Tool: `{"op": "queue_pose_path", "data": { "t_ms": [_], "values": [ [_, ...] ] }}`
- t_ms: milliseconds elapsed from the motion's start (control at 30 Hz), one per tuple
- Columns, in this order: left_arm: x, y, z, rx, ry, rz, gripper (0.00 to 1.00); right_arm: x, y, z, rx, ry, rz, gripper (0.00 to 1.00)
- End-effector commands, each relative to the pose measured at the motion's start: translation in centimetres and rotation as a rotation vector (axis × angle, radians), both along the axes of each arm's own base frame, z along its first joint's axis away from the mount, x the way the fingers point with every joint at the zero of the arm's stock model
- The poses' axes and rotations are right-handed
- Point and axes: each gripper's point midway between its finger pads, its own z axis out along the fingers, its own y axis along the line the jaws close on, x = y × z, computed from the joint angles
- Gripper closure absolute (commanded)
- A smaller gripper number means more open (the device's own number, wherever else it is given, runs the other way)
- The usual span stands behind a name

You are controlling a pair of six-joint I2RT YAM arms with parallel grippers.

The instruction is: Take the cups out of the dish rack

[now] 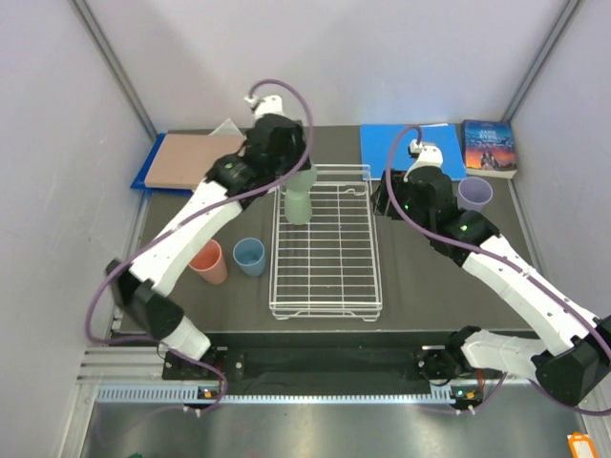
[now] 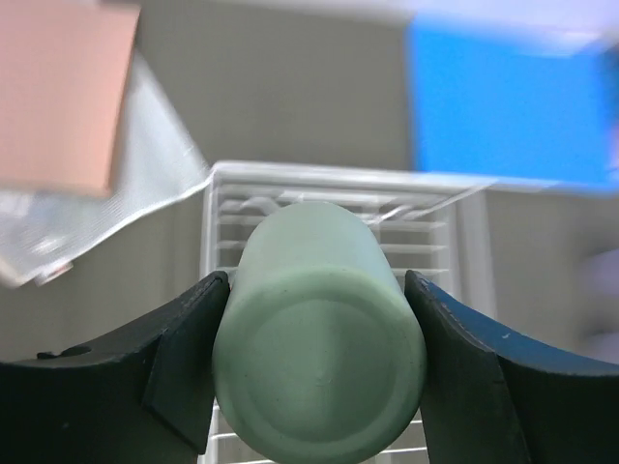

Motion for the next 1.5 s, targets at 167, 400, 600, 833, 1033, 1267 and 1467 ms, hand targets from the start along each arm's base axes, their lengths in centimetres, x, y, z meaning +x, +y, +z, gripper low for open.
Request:
{"op": "queue_pose_path", "data": {
  "t_ms": [167, 400, 600, 833, 1033, 1267, 1467],
  "values": [
    [-5.2, 0.7, 13.5, -0.658, -0.278, -0.22, 1.0, -0.3, 1.4, 6.4, 0.318, -0.21, 0.018, 0.38],
    [-8.3, -0.6, 14.2, -1.142, -0.209, -0.522, 1.0, -5.5, 5.2, 14.1, 0.607, -0.356, 0.36, 0.42],
    [-9.5, -1.6, 13.7, -1.281, -0.131, -0.607, 1.0, -8.7, 6.6, 17.1, 0.76, -0.385, 0.525, 0.49],
    [-10.9, -2.7, 13.2, -1.285, -0.077, -0.657, 1.0, -9.0, 7.4, 17.4, 0.808, -0.372, 0.573, 0.51],
    [-12.4, -4.2, 12.3, -1.289, -0.039, -0.677, 1.0, -8.5, 8.9, 17.7, 0.817, -0.367, 0.606, 0.51],
    [-13.6, -5.6, 11.6, -1.288, -0.018, -0.699, 1.0, -7.0, 11.0, 16.4, 0.805, -0.317, 0.622, 0.58],
    [-12.3, -5.6, 9.3, -1.141, 0.002, -0.603, 0.86, -5.6, 9.7, 14.8, 0.704, -0.266, 0.492, 1.0]
  ]
}}
